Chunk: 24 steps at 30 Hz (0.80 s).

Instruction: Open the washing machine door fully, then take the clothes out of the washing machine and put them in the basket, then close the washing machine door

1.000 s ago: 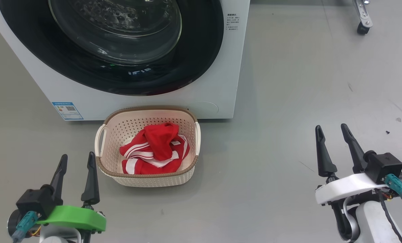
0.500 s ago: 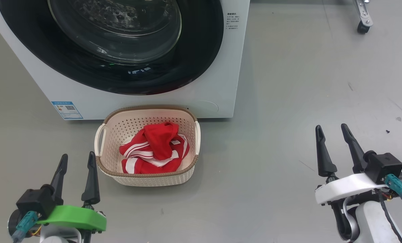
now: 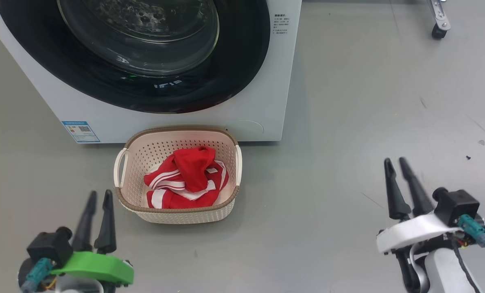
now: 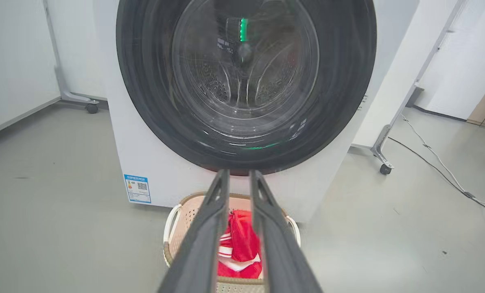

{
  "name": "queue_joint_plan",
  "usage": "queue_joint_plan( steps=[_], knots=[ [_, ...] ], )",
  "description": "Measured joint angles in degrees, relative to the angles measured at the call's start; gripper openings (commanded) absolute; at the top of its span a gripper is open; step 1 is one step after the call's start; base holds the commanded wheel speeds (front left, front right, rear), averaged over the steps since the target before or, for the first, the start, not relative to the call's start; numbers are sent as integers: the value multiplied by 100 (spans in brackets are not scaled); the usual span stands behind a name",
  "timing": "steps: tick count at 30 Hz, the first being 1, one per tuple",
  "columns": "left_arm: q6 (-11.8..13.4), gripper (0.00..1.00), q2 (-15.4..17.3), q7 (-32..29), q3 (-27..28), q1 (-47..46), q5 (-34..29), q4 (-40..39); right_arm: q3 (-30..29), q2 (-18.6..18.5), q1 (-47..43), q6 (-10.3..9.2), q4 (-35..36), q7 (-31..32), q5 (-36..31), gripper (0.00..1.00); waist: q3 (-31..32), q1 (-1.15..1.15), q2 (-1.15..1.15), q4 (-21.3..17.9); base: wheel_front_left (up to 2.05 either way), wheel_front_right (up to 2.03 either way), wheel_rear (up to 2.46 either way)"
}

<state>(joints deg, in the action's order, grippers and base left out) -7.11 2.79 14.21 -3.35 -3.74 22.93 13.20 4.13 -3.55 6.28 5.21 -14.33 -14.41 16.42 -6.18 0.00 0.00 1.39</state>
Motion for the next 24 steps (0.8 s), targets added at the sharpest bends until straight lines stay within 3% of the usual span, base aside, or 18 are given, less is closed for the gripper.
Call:
queue_joint_plan(
  steps=[9,24],
  knots=[
    [0,0,-34,-60,-32,95,324,105,-56,32,-118,1,-138,100,285,0,33,0,0,-7,0,0,0],
    [0,0,-35,-365,86,95,1496,108,-272,45,-103,21,-221,472,1615,0,136,0,0,-29,0,0,0]
  ],
)
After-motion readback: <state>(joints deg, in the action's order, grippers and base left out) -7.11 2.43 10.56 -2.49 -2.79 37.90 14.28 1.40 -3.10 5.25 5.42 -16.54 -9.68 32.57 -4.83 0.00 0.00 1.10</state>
